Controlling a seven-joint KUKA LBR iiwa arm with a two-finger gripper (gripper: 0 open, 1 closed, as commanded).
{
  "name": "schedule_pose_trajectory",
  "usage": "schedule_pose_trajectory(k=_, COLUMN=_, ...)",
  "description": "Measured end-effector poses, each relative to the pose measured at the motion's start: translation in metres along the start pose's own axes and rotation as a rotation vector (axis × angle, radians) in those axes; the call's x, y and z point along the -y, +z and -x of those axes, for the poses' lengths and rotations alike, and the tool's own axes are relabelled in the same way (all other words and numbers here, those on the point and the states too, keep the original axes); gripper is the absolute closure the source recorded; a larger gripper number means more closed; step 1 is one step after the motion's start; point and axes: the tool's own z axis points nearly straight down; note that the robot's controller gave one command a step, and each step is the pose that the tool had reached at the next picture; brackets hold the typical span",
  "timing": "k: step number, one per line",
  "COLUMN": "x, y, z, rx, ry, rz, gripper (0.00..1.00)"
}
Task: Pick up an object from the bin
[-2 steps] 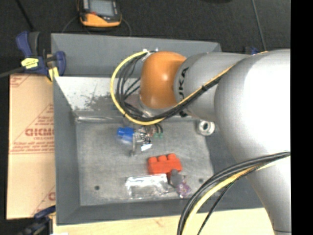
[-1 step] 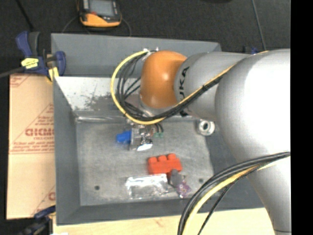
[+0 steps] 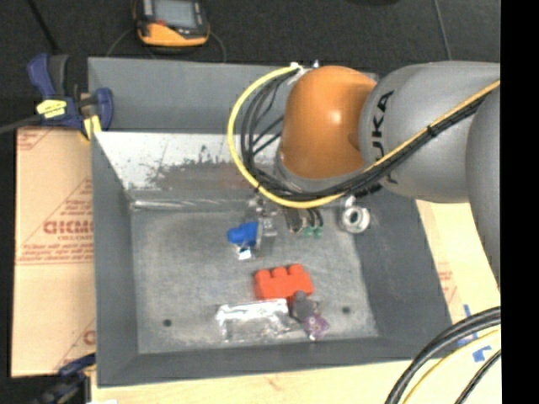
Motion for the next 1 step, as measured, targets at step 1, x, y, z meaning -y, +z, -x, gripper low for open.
schedule_pose_trajectory(k=1, x=-0.0060, y=-0.0880, z=-0.0121, rx=0.001, ry=-0.013, rz=-0.001, gripper=1.00)
